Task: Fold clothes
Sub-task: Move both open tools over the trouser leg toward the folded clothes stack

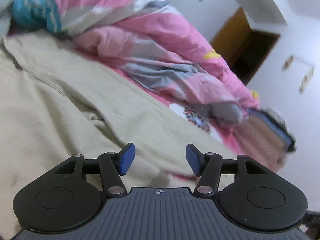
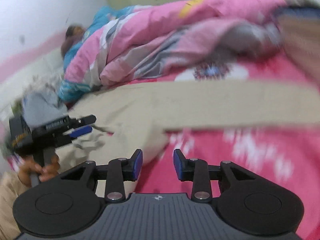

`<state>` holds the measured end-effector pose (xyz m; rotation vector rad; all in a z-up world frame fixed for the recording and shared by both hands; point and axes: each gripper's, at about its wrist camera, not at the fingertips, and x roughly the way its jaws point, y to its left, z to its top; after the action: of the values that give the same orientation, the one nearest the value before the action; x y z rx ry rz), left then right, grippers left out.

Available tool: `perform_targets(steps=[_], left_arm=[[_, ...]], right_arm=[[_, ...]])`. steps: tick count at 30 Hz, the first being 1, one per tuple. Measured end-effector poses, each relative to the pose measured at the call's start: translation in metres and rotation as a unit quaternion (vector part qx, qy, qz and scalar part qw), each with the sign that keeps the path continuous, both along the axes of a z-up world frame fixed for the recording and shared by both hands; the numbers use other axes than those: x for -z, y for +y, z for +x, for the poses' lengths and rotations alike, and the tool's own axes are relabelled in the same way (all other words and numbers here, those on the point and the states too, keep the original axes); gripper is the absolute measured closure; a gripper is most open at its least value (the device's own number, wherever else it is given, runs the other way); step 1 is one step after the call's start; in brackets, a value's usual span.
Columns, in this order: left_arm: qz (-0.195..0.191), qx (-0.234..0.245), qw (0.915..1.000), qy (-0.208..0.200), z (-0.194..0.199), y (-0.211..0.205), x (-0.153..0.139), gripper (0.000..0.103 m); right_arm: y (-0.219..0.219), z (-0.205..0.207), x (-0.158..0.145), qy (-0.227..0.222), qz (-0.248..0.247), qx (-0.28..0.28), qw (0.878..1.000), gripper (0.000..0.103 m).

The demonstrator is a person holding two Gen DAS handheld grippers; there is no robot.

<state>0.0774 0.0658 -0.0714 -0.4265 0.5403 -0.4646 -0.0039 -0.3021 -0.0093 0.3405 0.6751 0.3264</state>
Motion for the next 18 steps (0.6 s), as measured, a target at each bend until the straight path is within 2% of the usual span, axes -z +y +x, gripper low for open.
perform_targets(steps=[2,4,6,8,9,12,14,16,18], left_arm=[[0.021,0.007,0.9997,-0.013,-0.028,-0.006,0.002,0.036],[0.042,0.015,0.9989,-0.014,-0.052,-0.016,0.007,0.036],[0.046,0.010,0.9988,-0.016,-0.073,-0.025,0.009,0.036],[0.042,0.007,0.9989,-0.017,-0.090,-0.032,0.009,0.036],[0.041,0.009,0.9989,-0.018,-0.096,-0.035,0.008,0.036],[0.051,0.033,0.9978,-0.027,-0.108,-0.044,0.005,0.035],[0.057,0.040,0.9972,-0.027,-0.111,-0.049,0.005,0.034],[0.057,0.043,0.9971,-0.024,-0.114,-0.053,0.007,0.033],[0.058,0.044,0.9971,-0.020,-0.115,-0.056,0.009,0.033]], right_arm=[[-0.002,-0.009,0.007,-0.001,0.011,-0.002,1.000,0.064],[-0.004,-0.009,0.015,0.000,-0.008,0.005,1.000,0.064],[-0.006,-0.009,0.022,0.001,-0.027,0.013,1.000,0.060],[-0.013,-0.008,0.034,0.028,-0.066,0.035,0.997,0.058],[-0.019,-0.011,0.038,0.033,-0.068,0.043,0.996,0.059],[-0.046,-0.028,0.041,0.029,-0.034,0.060,0.997,0.059],[-0.060,-0.039,0.040,0.034,-0.016,0.090,0.995,0.059],[-0.065,-0.047,0.032,0.032,-0.018,0.121,0.992,0.057],[-0.062,-0.051,0.026,0.019,-0.021,0.134,0.991,0.045]])
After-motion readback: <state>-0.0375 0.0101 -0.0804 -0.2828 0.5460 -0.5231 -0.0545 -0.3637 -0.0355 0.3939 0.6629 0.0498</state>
